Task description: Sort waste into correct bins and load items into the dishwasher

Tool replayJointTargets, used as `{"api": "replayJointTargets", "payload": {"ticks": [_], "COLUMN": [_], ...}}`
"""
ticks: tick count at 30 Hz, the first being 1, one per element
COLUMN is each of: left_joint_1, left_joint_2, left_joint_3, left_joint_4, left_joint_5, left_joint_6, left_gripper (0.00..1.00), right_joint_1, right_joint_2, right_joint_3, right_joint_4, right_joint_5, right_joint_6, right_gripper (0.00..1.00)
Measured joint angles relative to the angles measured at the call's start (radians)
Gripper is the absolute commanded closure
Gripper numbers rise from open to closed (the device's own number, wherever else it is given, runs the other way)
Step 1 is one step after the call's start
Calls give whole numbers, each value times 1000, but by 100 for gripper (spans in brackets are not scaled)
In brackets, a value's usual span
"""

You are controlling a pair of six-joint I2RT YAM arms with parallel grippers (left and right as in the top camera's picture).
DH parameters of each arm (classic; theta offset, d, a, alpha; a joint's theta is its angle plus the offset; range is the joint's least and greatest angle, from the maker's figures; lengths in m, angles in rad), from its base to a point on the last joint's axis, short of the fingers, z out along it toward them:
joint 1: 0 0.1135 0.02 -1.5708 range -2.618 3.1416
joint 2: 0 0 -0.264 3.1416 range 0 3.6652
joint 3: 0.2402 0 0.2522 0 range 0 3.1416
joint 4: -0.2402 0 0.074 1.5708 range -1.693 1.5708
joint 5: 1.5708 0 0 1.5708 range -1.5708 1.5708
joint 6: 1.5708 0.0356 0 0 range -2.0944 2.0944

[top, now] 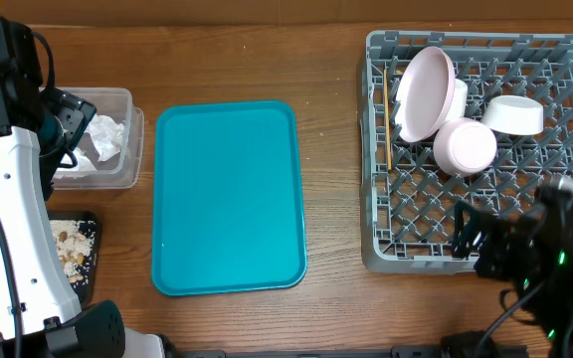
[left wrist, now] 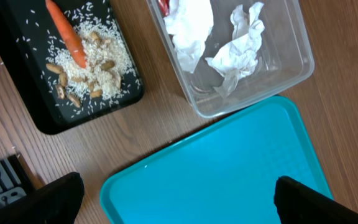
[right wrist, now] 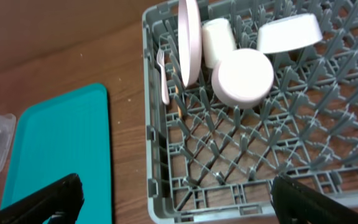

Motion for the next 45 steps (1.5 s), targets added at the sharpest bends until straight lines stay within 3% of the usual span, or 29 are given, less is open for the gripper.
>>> {"api": "replayJointTargets", "payload": {"ticks": [8, 28, 36, 39, 45], "left_joint_1": [0, 0, 0, 0, 0], "left_joint_2": [0, 0, 0, 0, 0], "left_joint_3": [0, 0, 0, 0, 0], "left_joint_4": [0, 0, -1, 0, 0], "left_joint_5": [0, 0, 0, 0, 0], "left_joint_6": [0, 0, 0, 0, 0], "left_gripper": [0, 0, 0, 0, 0], "right_joint_1": [0, 0, -1, -20, -50], "right_joint_2": [-105, -105, -122, -182, -327], "right_joint_3": [-237, -249, -446, -590, -832], "right_joint_4": [92, 77, 427, 643, 879], "right_joint_5": [-72, -97, -135, -227, -312], "right_joint_6": [29, 55, 7, -63, -119], "right_gripper": [0, 0, 0, 0, 0]}}
